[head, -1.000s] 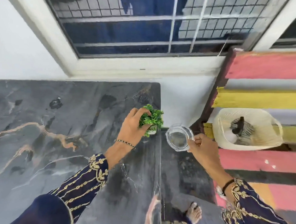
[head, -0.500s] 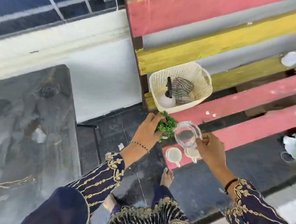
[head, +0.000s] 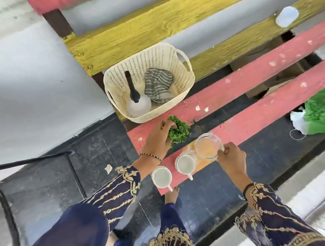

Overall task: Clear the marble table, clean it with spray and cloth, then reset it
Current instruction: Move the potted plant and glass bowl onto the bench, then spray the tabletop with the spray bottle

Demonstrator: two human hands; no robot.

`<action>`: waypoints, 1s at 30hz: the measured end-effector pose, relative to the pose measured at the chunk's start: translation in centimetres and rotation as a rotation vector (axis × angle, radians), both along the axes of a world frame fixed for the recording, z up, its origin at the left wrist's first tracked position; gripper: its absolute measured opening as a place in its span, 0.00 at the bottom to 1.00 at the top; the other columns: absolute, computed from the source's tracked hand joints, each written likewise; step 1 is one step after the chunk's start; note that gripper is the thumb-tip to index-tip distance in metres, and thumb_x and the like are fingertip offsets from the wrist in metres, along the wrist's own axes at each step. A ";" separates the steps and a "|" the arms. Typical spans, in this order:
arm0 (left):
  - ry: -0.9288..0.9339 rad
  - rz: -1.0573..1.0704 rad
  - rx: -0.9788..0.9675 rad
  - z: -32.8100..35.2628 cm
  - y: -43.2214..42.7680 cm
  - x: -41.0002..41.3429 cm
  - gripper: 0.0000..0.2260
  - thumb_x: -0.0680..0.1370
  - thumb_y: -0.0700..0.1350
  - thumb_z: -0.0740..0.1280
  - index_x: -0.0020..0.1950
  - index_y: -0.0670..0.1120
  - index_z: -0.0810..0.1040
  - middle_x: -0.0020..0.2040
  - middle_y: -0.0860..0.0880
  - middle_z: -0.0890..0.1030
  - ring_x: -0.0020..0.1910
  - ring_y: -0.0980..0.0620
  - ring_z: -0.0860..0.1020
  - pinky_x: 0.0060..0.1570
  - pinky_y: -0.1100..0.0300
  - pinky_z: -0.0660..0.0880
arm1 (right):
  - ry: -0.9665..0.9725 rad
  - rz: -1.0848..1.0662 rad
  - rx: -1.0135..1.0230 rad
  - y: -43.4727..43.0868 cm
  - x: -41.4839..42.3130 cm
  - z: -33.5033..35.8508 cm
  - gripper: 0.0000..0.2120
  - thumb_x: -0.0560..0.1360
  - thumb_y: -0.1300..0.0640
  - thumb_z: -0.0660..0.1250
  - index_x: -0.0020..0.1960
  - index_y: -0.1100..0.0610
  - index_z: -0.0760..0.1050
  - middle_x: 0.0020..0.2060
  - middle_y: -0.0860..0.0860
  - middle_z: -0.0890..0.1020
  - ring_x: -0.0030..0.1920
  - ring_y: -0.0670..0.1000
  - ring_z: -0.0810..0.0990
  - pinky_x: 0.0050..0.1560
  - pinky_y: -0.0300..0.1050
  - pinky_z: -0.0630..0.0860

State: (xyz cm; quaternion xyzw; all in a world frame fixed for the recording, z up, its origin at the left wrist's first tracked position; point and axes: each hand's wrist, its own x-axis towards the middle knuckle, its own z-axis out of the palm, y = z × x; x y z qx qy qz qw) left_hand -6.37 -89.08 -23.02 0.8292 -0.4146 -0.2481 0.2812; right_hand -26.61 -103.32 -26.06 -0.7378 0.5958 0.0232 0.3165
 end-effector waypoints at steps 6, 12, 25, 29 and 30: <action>0.003 -0.020 0.016 -1.9 -1.8 0.3 0.21 0.71 0.30 0.68 0.60 0.46 0.74 0.56 0.46 0.72 0.46 0.47 0.78 0.48 0.56 0.77 | 0.015 0.005 0.055 -0.1 -0.2 -1.9 0.04 0.75 0.65 0.66 0.48 0.66 0.76 0.36 0.61 0.82 0.41 0.64 0.79 0.42 0.56 0.78; 0.005 -0.058 0.011 -2.4 -3.5 0.0 0.19 0.71 0.30 0.68 0.59 0.45 0.75 0.57 0.45 0.73 0.49 0.47 0.78 0.50 0.61 0.75 | -0.002 0.013 0.095 -0.7 -0.4 -1.8 0.07 0.75 0.61 0.70 0.51 0.63 0.79 0.40 0.57 0.85 0.46 0.60 0.83 0.48 0.50 0.78; -0.044 0.026 -0.118 -2.3 -10.1 0.6 0.19 0.71 0.29 0.66 0.60 0.44 0.73 0.58 0.45 0.71 0.51 0.49 0.76 0.53 0.59 0.75 | -0.298 0.181 0.057 -5.1 8.4 1.1 0.18 0.78 0.59 0.70 0.68 0.58 0.76 0.60 0.50 0.83 0.50 0.43 0.81 0.39 0.21 0.71; 0.001 0.033 -0.101 -2.5 -10.9 0.9 0.20 0.72 0.30 0.66 0.62 0.45 0.73 0.59 0.44 0.70 0.54 0.47 0.76 0.57 0.56 0.75 | -0.310 0.157 0.109 -5.6 10.2 1.0 0.20 0.78 0.62 0.67 0.69 0.59 0.73 0.63 0.51 0.82 0.55 0.47 0.82 0.49 0.33 0.72; 0.007 0.028 -0.094 -2.5 -10.9 0.9 0.21 0.72 0.30 0.66 0.62 0.45 0.73 0.59 0.44 0.70 0.54 0.46 0.76 0.57 0.55 0.75 | -0.305 0.150 0.117 -5.7 10.3 1.0 0.20 0.78 0.62 0.67 0.69 0.60 0.73 0.63 0.52 0.82 0.56 0.48 0.82 0.50 0.36 0.72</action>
